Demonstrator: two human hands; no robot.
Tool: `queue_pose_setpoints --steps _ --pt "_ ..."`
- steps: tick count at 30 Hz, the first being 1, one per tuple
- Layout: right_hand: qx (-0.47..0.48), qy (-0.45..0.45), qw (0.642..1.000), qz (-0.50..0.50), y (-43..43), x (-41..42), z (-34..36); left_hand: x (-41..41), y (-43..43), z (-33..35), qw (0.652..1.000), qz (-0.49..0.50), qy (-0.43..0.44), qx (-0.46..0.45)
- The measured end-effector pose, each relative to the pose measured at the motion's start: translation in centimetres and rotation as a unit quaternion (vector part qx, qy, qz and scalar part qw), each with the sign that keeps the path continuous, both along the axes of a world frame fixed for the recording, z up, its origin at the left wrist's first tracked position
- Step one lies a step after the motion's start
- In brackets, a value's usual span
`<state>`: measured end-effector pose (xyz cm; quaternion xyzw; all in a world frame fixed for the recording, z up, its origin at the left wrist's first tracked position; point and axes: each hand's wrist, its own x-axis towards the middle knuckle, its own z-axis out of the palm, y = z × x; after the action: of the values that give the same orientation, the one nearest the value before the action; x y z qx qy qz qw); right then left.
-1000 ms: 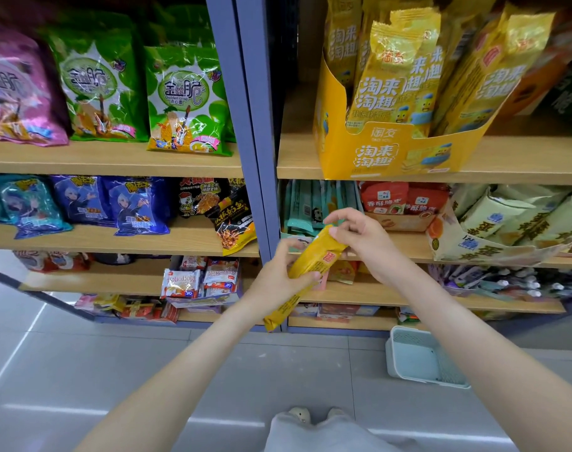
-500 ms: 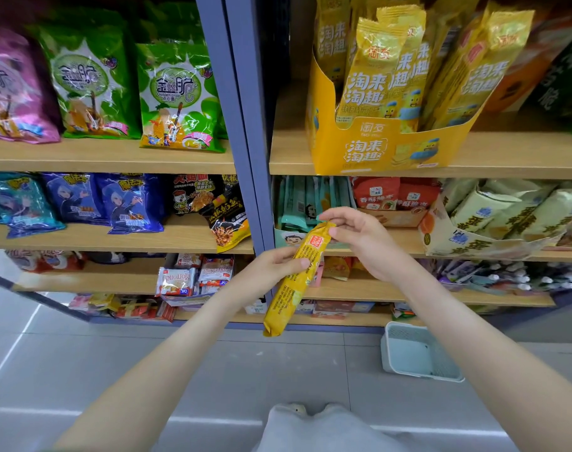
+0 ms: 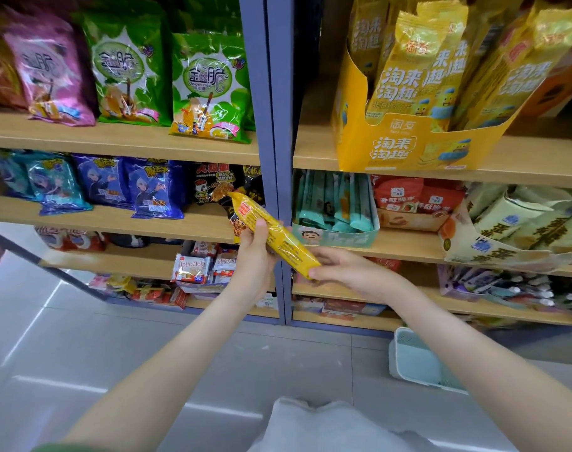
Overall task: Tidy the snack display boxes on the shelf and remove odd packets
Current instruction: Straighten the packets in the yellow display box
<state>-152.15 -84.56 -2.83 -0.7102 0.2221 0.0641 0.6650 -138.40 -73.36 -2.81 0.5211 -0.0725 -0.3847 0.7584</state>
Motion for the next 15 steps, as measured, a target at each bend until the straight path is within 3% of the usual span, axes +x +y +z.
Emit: queue_pose_setpoints --steps 6,12,15 --pt "-0.016 0.012 1.000 -0.018 -0.2 0.2 0.4 0.5 0.5 -0.5 0.997 0.046 0.054 0.034" --pt "-0.124 0.018 0.992 -0.027 -0.7 -0.6 0.1 0.2 0.4 -0.9 0.981 -0.031 0.066 0.180" --pt "-0.136 -0.023 0.990 -0.026 -1.0 -1.1 0.5 -0.4 0.1 -0.7 0.982 -0.003 0.091 0.164"
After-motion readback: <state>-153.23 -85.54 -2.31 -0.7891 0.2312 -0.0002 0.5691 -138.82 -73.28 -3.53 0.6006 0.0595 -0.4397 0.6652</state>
